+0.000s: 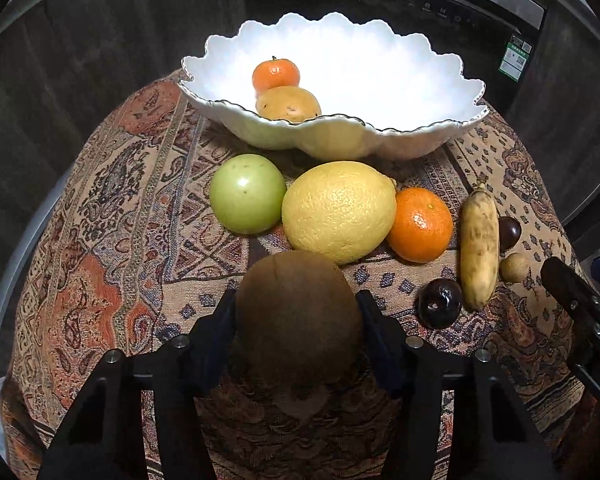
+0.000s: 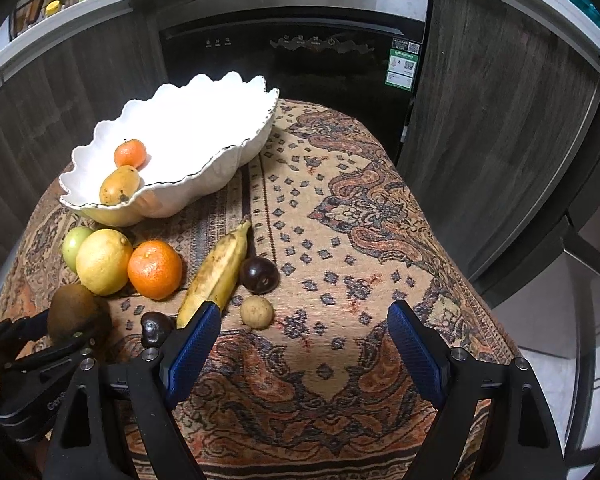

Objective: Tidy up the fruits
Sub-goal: 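Grasp the brown kiwi with the left tool while the right tool grasps the small round fruit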

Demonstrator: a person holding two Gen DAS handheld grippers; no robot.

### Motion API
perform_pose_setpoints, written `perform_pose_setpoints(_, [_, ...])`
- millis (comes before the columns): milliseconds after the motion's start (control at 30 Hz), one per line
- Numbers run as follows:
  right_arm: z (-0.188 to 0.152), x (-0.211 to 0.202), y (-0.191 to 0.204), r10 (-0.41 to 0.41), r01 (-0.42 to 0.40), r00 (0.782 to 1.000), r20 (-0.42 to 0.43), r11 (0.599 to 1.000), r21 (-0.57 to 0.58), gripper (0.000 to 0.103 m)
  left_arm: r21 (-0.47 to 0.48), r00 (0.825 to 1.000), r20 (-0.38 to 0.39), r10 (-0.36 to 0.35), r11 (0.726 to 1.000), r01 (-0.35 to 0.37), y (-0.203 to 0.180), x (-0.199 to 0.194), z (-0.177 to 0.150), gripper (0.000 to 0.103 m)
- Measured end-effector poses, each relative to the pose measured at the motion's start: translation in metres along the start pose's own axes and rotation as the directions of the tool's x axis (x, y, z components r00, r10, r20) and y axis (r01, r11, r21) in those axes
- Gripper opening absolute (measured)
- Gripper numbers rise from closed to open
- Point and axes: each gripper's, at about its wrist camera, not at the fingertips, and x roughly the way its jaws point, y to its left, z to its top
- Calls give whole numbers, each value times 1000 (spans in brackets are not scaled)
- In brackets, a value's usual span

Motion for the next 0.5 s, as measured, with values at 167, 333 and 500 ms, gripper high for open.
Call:
perform_pose_setpoints(167, [-2,8,0,10,-10,1000,-26,1000,-5,86,-10,1000,-1,1,1000,-1,2,-2,-2,57])
perform_pose_setpoints(333, [-2,20,5,25,-26,999,-48,1000,-17,74,-26,1000,-7,4,1000,-4,7,-3,-2,57])
perform_pose_setpoints(500, [-2,29,12,54,-56,996,-73,998,-25,65,-29,1000,-7,9,1000,-9,11,-4,-3,57])
